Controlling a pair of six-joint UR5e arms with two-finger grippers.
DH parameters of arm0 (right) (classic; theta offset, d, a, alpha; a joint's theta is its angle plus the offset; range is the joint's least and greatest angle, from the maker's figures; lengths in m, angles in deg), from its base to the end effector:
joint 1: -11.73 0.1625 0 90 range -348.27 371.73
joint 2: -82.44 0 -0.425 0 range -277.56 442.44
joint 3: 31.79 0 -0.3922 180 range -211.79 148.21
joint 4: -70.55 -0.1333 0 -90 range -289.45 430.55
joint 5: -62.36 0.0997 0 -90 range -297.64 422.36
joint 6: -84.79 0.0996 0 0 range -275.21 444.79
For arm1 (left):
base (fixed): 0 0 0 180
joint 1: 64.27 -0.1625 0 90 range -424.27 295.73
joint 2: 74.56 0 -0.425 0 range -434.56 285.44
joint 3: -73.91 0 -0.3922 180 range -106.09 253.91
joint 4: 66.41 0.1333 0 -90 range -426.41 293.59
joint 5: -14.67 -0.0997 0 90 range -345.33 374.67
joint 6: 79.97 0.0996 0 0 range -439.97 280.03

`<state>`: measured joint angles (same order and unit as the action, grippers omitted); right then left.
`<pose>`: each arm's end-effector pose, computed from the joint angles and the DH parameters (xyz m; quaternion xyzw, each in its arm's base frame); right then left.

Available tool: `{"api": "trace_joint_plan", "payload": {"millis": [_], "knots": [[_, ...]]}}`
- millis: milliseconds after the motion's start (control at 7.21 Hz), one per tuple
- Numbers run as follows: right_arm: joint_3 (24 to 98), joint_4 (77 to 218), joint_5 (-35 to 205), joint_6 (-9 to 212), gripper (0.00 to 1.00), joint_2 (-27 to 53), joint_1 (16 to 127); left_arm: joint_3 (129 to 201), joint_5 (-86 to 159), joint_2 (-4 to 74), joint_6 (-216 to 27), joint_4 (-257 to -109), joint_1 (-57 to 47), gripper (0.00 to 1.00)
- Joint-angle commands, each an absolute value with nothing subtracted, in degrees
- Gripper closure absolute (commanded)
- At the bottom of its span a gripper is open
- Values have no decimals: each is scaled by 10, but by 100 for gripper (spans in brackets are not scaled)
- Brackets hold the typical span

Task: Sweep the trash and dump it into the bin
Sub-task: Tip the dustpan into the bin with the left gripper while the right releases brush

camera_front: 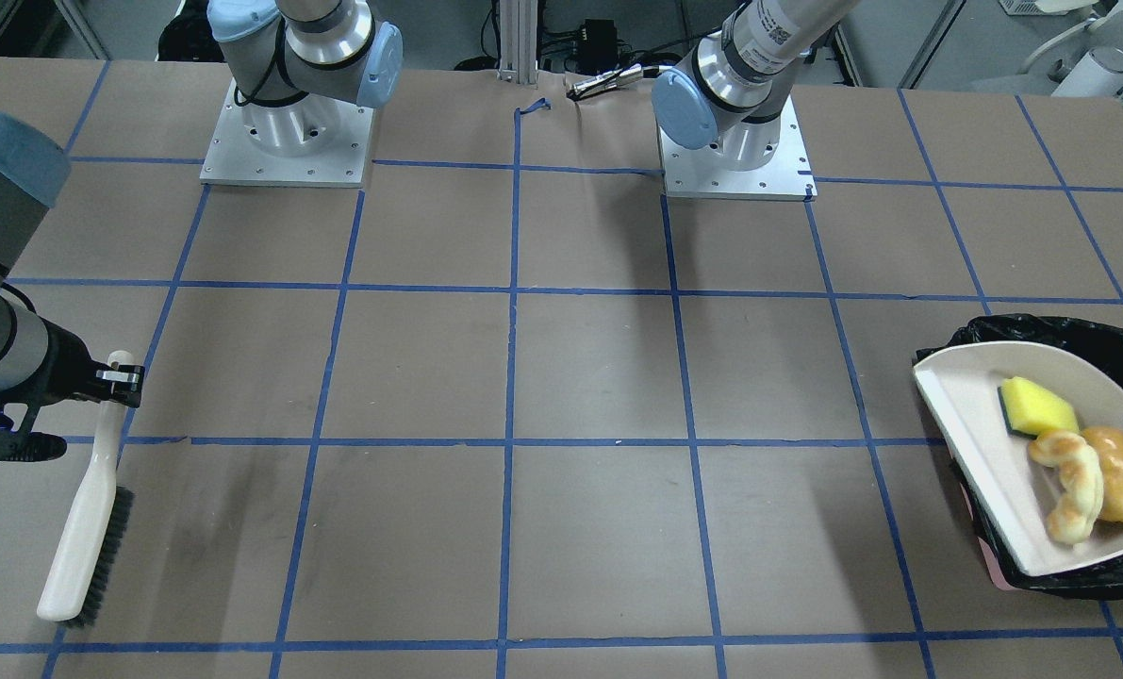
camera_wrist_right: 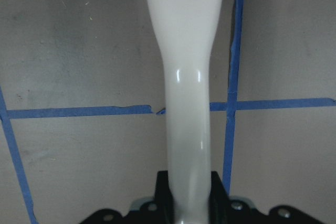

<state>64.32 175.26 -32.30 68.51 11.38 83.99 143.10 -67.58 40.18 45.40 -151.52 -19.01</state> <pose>-0.0555 -0.5844 0.2829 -0.0090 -0.9951 -0.0979 0.0124 0.3677 -0.5795 0.4246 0.6459 0.7604 -0.0680 0.0025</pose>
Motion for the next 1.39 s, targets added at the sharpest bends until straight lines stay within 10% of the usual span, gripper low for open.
{"api": "trace_joint_plan", "payload": {"millis": [0, 1249], "knots": [[672, 1801, -338, 677, 100, 119, 837, 1404, -730, 416, 591, -1511, -223, 91], [689, 1829, -326, 655, 100, 137, 814, 1403, -781, 435, 848, -1314, -199, 94]]}}
